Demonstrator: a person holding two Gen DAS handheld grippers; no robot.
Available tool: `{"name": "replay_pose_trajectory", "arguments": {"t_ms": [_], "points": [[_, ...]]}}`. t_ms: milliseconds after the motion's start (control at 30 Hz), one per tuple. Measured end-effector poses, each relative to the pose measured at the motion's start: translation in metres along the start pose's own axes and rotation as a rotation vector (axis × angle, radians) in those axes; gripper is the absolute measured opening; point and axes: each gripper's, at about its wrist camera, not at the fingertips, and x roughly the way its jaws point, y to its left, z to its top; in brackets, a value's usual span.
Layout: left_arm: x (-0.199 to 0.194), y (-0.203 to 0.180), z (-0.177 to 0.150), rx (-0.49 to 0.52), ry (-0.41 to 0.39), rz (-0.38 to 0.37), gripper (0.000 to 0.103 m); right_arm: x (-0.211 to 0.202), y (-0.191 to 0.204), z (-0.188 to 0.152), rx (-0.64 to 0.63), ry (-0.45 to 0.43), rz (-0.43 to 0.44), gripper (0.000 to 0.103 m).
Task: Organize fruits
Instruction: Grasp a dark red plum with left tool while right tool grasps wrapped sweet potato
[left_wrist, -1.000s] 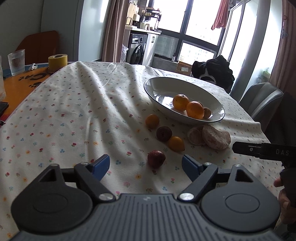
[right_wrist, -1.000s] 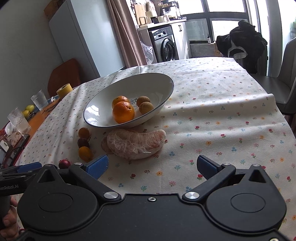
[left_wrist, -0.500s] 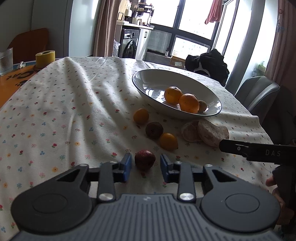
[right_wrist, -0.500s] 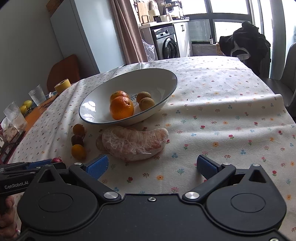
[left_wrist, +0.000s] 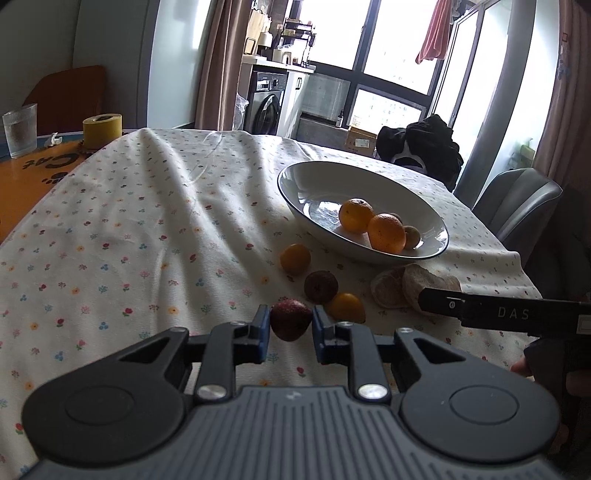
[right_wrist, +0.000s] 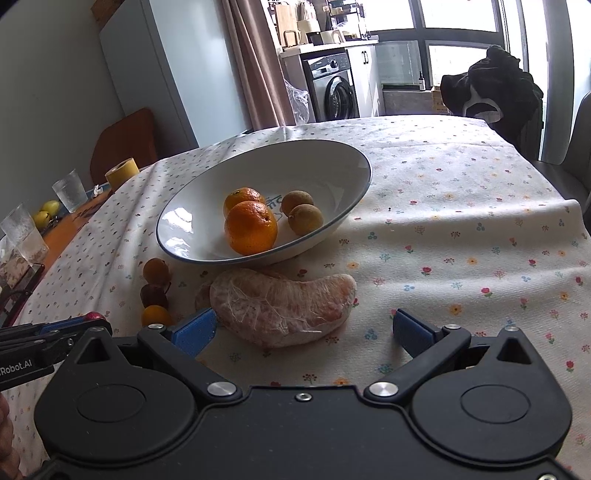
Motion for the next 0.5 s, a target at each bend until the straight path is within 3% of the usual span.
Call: {"name": "replay_pose_trajectory", "arguments": {"t_ms": [367,433,500], "points": [[-0.005,0.015,0.008,-0.026,-0.013,0.02,0.022,0.019,0.018,0.01,-0.028,0.006,-0.003,0.102],[-0.006,0.017,0.011,-0.032,-0.021,0.024,0.022,0.019,0.019,0.011,-0.043,0.003,-0.025,0.089],[-0.007,0.018,0.015,-0.038,-0.031,0.027,0.022,0.017,0.017,0.012,-0.038,0.009,-0.015,0.088]]}}
